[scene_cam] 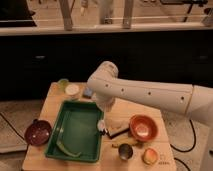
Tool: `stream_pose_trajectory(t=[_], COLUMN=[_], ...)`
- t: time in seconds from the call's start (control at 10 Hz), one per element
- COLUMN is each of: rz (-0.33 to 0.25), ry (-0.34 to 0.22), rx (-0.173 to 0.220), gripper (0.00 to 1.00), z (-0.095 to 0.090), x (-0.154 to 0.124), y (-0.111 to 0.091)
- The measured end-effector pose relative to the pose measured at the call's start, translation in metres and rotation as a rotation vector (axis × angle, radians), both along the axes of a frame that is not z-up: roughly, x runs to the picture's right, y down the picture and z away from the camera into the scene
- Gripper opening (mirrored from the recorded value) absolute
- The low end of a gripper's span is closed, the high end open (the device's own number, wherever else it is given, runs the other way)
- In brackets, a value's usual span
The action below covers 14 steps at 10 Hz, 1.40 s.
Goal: Wipe tray with brush
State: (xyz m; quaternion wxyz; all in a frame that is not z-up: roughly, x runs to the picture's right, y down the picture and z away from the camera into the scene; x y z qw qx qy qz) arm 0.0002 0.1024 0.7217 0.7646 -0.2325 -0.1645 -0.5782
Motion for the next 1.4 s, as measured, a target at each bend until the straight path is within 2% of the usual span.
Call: stream_pose_trajectory(t=[0.2, 0.6, 0.8, 1.2, 1.4], rz=[0.022, 0.101, 0.14, 0.18, 0.209], ry=[0.002, 0.033, 0.052, 0.102, 0.126], rx=[-0.013, -0.037, -0.045, -0.058, -0.049], gripper=[0.0, 0.0, 0.0, 0.0, 0.0], z=[-0.003, 0.002, 0.018, 0.046, 0.055], x=[-0.011, -0.028, -0.036, -0.045, -0.046], y=[-0.002, 0.001, 0.008, 0.02, 0.023])
